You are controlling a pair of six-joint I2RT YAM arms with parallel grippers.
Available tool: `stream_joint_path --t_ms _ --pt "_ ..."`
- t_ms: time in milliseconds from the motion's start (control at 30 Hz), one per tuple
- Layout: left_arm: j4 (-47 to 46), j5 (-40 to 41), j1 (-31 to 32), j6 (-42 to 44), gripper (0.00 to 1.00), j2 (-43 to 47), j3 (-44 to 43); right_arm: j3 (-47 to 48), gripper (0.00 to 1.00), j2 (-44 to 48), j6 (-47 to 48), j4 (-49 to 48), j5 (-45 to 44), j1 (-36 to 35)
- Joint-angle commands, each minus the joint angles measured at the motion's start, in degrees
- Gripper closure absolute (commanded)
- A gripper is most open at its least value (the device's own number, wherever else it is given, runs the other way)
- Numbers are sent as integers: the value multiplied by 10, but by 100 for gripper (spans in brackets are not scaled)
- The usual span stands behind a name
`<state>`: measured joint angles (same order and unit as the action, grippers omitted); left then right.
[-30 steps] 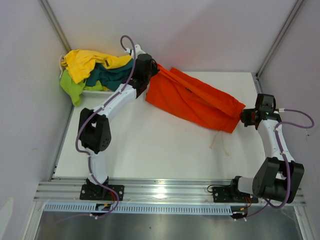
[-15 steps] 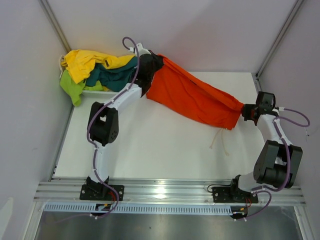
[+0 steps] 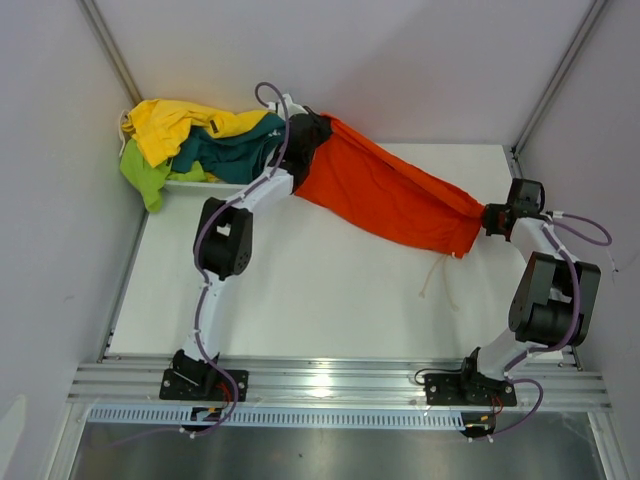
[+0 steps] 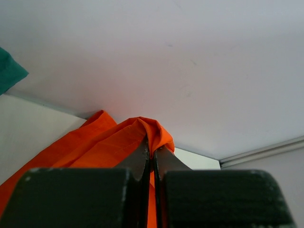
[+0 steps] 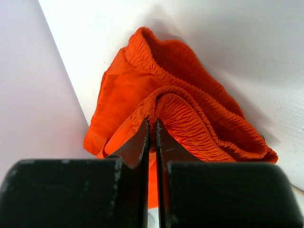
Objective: Fold and stack the shorts
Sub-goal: Fold the shorts
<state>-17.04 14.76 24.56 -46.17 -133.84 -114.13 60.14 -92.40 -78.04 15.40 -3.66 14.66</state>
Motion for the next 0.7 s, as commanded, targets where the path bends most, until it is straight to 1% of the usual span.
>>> stream_joint_path --t_ms 0,67,100,133,167,200,233,267,367,400,433,467,500,533,567,600,667 --pt "-64 40 -22 -22 100 -24 -35 16 100 -10 -18 -8 -72 9" --pt "-65 41 -22 -29 98 -35 -45 16 100 -17 -25 -19 -84 7" --pt "-69 40 -23 -34 92 -41 -50 20 100 -21 -27 -19 -86 6" --pt "-68 40 -23 -36 88 -53 -59 23 100 -30 -26 -21 -87 6" --pt "-66 40 -23 -37 87 -59 -67 25 100 -33 -25 -21 -90 6" --pt "-67 39 -23 -38 90 -63 -72 28 99 -37 -26 -21 -94 6" --pt "-65 38 -25 -38 91 -72 -77 30 97 -43 -26 -34 -94 6" --pt "-63 39 -25 -38 90 -75 -90 31 94 -45 -22 -39 -95 7" --pt "-68 45 -28 -36 88 -78 -92 40 91 -58 -1 -73 -91 9" --pt "-70 46 -31 -31 85 -77 -94 44 87 -60 4 -79 -90 9" --pt "-73 45 -32 -30 85 -77 -92 57 82 -66 10 -84 -90 10" --pt "-73 44 -33 -30 74 -77 -94 66 71 -77 23 -82 -89 10" --pt "-73 37 -36 -30 65 -76 -94 92 40 -84 30 -66 -90 10" --pt "-73 37 -38 -30 59 -75 -98 104 27 -88 37 -57 -90 10" --pt "-70 29 -39 -28 48 -74 -99 115 15 -97 40 -46 -101 7" --pt "-70 28 -40 -26 41 -71 -99 121 4 -99 51 -42 -104 7" --pt "-71 30 -40 -16 29 -65 -101 125 1 -98 54 -51 -105 9"
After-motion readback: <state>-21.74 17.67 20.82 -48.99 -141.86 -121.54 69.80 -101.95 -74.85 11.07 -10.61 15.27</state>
